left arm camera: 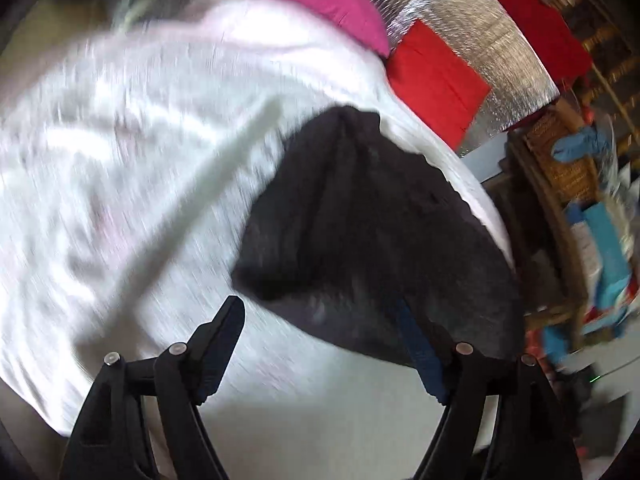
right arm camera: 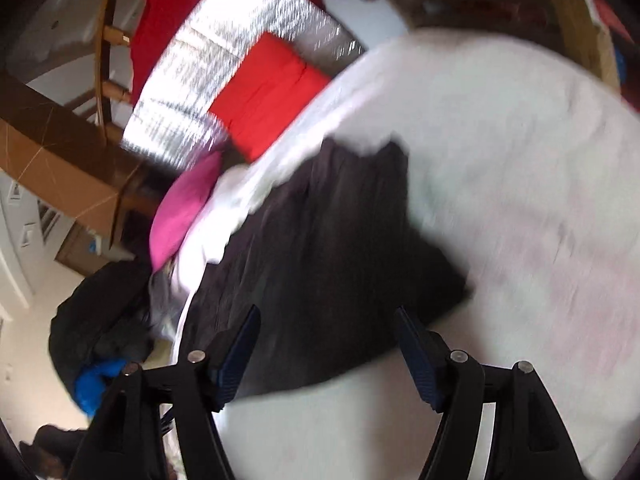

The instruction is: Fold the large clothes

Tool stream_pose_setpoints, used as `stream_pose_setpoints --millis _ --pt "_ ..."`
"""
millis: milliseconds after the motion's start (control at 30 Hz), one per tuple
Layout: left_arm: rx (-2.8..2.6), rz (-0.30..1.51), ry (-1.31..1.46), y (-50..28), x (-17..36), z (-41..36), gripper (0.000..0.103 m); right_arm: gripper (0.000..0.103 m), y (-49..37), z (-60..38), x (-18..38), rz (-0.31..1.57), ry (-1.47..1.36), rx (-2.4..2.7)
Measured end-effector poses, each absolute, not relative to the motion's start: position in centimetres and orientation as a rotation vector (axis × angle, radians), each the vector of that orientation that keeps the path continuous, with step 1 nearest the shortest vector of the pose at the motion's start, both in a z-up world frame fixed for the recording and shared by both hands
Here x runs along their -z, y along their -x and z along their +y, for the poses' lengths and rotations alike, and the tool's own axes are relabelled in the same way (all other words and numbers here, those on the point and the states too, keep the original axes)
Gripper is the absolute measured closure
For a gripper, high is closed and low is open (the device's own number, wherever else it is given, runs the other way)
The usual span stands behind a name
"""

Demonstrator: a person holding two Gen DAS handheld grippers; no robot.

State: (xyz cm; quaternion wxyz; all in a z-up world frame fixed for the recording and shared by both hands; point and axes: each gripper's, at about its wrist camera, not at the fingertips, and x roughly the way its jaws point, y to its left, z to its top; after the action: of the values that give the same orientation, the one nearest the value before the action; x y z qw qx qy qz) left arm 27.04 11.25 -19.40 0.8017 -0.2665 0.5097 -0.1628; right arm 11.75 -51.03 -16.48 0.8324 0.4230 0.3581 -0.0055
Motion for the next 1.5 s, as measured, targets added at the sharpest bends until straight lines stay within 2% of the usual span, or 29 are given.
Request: stream_pose_setpoints --millis 267,533,633,733,767,900,933,1033,1167,1333,1367,1400,1433,1500 --pt "0.231 1.162 0.719 -29.4 23.5 9.1 0.023 0.03 -15.5 -49.7 22.6 0.9 -1.138 0.021" --pt "0.192 1.061 0.757 -32.1 24.0 7.5 0.023 0.029 -18.9 -50.7 24.0 0.82 -1.162 0.09" --pt "0.197 1.017 0.712 -33.4 23.5 6.3 0.023 0.034 -19.8 -50.4 23.3 0.818 -1.096 0.122" --pt "0.197 0.991 0.668 -34.8 23.1 5.2 0.03 0.044 -20.5 -50.2 22.3 0.8 -1.003 0.158" --pt "0.204 0.98 0.67 -35.1 23.0 5.1 0.036 0.046 -20.8 -50.3 22.0 0.789 -0.987 0.163" --pt "0.243 0.932 0.678 -36.8 22.0 4.5 0.054 0.051 -21.6 -50.6 20.8 0.731 -0.953 0.166" --pt "0.245 0.914 0.671 -37.0 21.5 4.5 0.054 0.051 -21.8 -50.8 20.5 0.705 -0.95 0.162" --pt "0.218 0.88 0.623 -37.8 21.0 3.9 0.054 0.051 -22.1 -51.1 20.9 0.715 -0.952 0.173" --pt "0.205 0.926 0.666 -38.9 22.2 3.5 0.054 0.052 -21.8 -50.9 21.8 0.76 -0.941 0.172" --pt "0.176 0.933 0.701 -37.3 21.4 4.9 0.054 0.055 -21.0 -50.6 22.3 0.778 -0.94 0.131" --pt "0.16 0.93 0.684 -36.7 21.1 5.1 0.05 0.055 -20.9 -50.6 22.4 0.779 -0.94 0.126" --pt "0.139 0.933 0.668 -36.4 21.0 5.3 0.04 0.055 -20.9 -50.7 22.4 0.779 -0.94 0.124" --pt "0.11 0.943 0.655 -36.1 21.1 5.5 0.034 0.055 -20.8 -50.8 22.4 0.779 -0.938 0.123" --pt "0.102 0.944 0.641 -33.6 20.9 6.5 0.03 0.055 -20.8 -50.7 22.4 0.775 -0.929 0.124"
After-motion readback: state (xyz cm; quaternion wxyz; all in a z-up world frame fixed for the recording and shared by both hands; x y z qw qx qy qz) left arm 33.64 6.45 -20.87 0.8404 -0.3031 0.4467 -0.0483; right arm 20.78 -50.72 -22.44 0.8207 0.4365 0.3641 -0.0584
